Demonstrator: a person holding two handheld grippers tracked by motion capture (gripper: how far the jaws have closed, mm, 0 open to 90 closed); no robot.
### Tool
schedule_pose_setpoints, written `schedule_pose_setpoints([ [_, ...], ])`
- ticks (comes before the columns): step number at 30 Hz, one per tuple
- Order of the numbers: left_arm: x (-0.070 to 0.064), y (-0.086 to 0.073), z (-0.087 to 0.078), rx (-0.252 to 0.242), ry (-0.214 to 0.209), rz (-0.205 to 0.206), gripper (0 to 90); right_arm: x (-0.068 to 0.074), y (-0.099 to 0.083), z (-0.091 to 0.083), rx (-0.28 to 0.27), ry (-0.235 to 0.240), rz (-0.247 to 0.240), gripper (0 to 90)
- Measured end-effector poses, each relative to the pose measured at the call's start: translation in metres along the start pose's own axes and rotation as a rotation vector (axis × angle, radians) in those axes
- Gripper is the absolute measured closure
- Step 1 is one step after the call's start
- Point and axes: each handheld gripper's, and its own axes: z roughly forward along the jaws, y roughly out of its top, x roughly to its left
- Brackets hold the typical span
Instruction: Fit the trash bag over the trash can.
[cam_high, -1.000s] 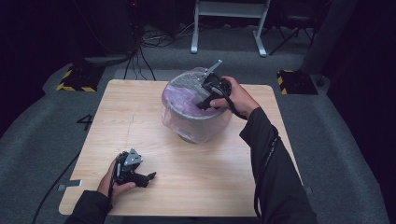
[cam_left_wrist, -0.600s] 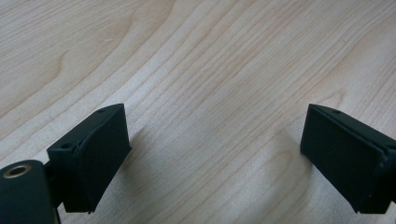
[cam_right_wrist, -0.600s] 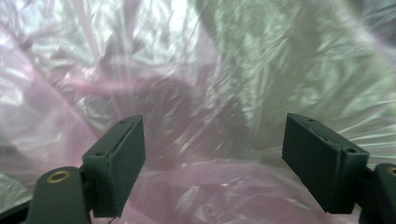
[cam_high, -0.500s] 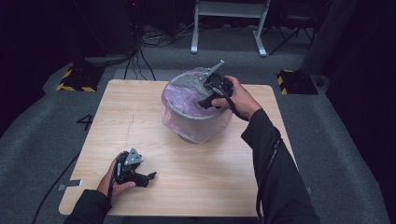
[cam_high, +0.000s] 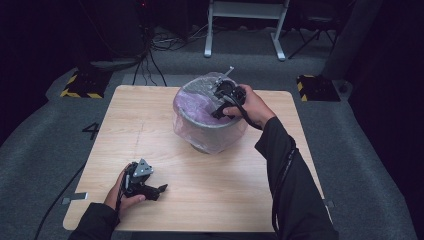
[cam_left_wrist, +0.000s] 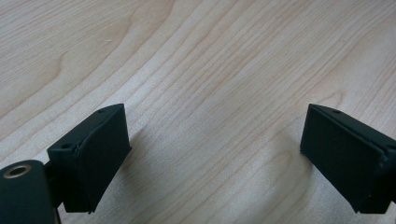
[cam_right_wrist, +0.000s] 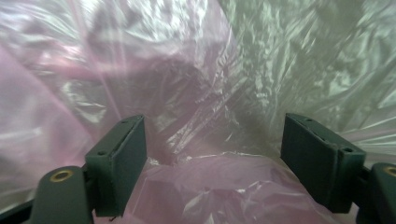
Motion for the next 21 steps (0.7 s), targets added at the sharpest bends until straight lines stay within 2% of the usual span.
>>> schedule_pose_setpoints([
  [3,0.0,0.0,0.0,0.0,-0.001,0.0,8.0,0.0,-0.001,-0.009,-0.038,0.01,0.002,22.0],
  [5,0.0,0.0,0.0,0.0,0.0,-0.001,8.0,0.001,-0.004,-0.02,-0.095,0.006,-0.013,21.9],
  [7,0.0,0.0,0.0,0.0,-0.001,0.0,8.0,-0.002,-0.01,-0.032,-0.15,0.017,0.007,21.6],
  [10,0.0,0.0,0.0,0.0,0.0,-0.001,8.0,-0.003,-0.02,-0.046,-0.205,0.005,0.031,21.6],
  [12,0.0,0.0,0.0,0.001,0.0,0.0,8.0,-0.001,-0.028,-0.056,-0.24,0.016,0.032,21.3],
  [18,0.0,0.0,0.0,0.001,0.0,0.0,8.0,0.005,-0.05,-0.073,-0.276,0.002,0.027,19.6],
  [21,0.0,0.0,0.0,0.001,0.0,0.0,7.9,0.007,-0.058,-0.076,-0.284,-0.002,0.029,19.5],
])
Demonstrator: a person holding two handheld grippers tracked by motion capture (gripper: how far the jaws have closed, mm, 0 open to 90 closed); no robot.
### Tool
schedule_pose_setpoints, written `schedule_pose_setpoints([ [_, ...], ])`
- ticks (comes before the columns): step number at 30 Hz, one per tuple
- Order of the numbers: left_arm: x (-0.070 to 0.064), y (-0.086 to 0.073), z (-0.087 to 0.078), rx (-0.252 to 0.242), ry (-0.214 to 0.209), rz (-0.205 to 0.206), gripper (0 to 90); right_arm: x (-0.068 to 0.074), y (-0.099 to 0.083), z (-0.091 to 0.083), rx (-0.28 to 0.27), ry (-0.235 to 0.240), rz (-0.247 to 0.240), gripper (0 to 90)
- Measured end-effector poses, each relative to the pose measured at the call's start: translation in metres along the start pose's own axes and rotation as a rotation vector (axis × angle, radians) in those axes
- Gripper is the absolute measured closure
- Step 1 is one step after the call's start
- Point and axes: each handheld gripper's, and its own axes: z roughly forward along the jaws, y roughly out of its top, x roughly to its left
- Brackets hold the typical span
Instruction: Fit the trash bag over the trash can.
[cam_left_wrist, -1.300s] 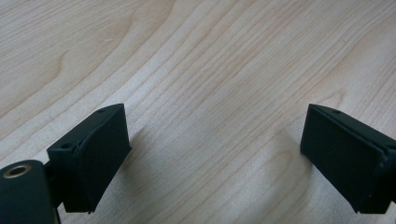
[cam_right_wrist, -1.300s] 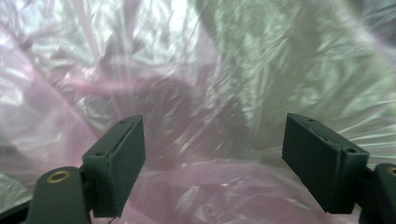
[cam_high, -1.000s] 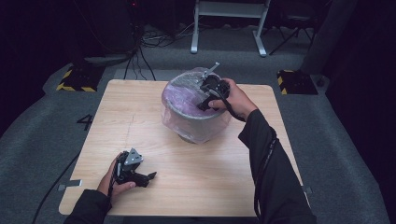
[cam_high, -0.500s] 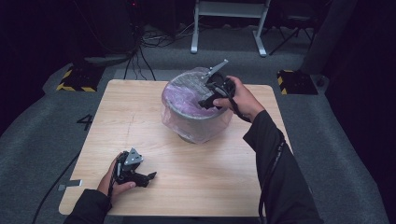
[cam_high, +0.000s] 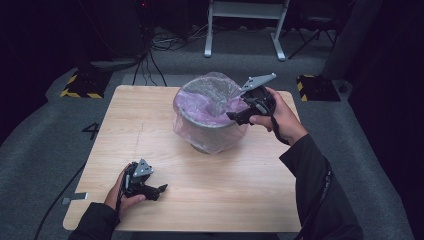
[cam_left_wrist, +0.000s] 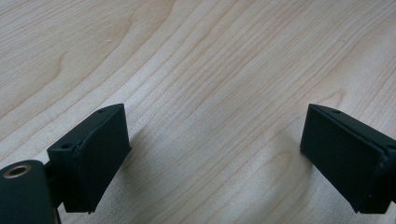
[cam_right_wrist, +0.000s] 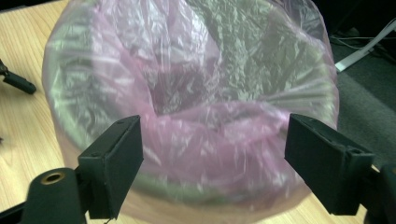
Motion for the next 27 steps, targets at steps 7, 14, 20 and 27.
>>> schedule_pose_setpoints([
  [7,0.0,0.0,0.0,0.001,0.0,-0.001,7.9,0.006,-0.016,-0.007,-0.005,-0.008,-0.03,19.4],
  [14,0.0,0.0,0.0,0.001,0.001,-0.001,7.9,0.017,-0.031,-0.012,-0.006,0.003,-0.068,19.1],
  [20,0.0,0.0,0.0,0.001,0.001,-0.001,7.9,0.025,-0.043,-0.014,0.001,0.014,-0.086,19.0],
  [27,0.0,0.0,0.0,0.001,0.001,-0.003,7.9,0.029,-0.051,-0.016,0.008,0.018,-0.095,19.0],
])
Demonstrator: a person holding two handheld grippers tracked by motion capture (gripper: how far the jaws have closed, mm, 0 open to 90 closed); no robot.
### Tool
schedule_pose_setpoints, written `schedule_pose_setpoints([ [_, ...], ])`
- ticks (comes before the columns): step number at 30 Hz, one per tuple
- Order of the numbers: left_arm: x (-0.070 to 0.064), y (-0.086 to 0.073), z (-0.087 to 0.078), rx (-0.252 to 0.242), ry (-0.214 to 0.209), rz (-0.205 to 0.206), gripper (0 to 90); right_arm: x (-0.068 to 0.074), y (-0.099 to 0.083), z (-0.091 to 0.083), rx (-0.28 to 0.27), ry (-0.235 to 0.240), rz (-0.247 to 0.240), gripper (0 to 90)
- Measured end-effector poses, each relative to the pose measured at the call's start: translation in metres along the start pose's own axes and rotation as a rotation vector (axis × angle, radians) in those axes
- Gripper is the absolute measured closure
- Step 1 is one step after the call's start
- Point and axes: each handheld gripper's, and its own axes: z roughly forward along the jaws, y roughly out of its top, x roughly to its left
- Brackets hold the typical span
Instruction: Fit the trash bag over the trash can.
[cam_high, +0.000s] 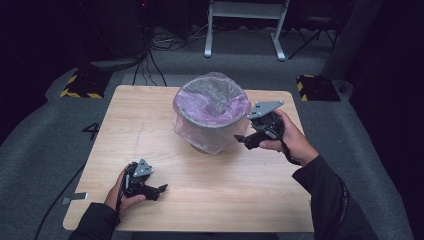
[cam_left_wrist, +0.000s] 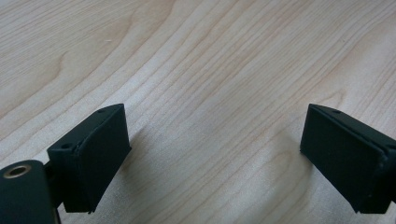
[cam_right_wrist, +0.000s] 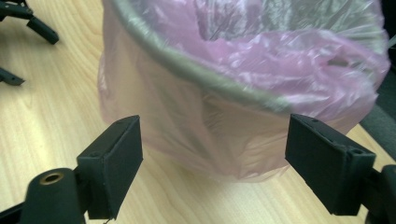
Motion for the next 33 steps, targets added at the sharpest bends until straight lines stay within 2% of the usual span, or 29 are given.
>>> schedule_pose_setpoints([
  [9,0.0,0.0,0.0,0.0,0.001,-0.004,7.9,0.007,-0.011,0.001,0.023,0.008,-0.015,18.4],
  [24,-0.001,0.0,0.0,-0.001,0.005,-0.012,7.9,0.018,-0.031,0.008,0.085,0.022,-0.07,18.0],
  [33,-0.001,0.0,0.0,0.001,0.006,-0.012,7.9,0.023,-0.046,0.016,0.122,0.028,-0.068,17.5],
])
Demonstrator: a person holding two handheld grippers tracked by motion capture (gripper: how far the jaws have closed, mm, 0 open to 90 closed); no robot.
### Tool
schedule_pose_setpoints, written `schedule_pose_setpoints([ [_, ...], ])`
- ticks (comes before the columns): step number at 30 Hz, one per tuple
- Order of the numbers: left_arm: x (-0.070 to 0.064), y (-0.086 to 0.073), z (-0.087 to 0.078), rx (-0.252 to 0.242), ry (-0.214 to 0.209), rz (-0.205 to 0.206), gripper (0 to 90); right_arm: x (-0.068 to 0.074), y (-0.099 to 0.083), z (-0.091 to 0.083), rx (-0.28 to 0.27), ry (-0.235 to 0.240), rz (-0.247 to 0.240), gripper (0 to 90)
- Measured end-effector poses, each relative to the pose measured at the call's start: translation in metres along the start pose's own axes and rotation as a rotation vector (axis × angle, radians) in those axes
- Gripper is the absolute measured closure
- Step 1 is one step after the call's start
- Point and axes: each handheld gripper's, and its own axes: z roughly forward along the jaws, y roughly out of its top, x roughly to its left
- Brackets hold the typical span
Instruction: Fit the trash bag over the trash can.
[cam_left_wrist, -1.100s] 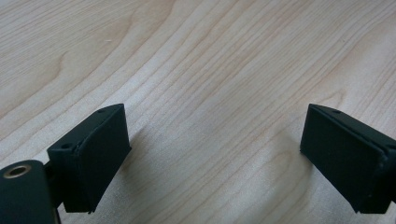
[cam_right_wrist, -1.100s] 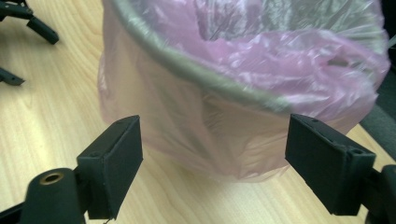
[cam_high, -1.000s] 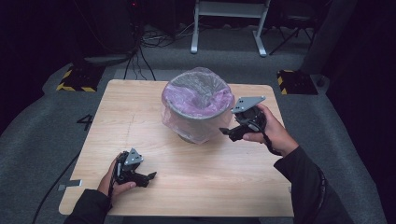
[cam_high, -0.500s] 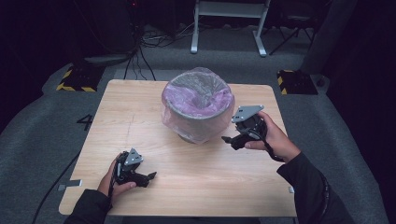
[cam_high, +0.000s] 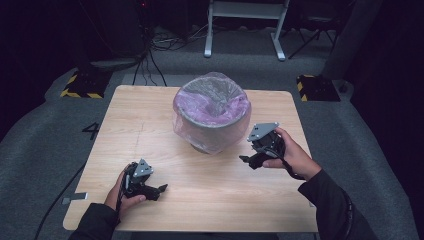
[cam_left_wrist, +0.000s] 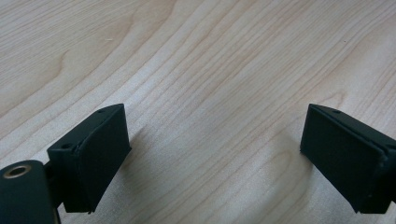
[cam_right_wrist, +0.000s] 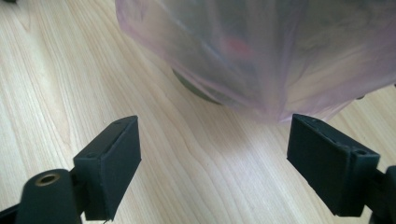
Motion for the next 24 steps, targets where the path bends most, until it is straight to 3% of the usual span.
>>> schedule_pose_setpoints([
  [9,0.0,0.0,0.0,0.0,0.0,0.0,7.9,0.004,-0.014,0.008,0.036,0.003,-0.003,17.5],
  [24,0.0,0.0,0.0,0.0,0.0,0.0,7.9,0.017,-0.03,0.021,0.098,0.001,-0.064,17.5],
])
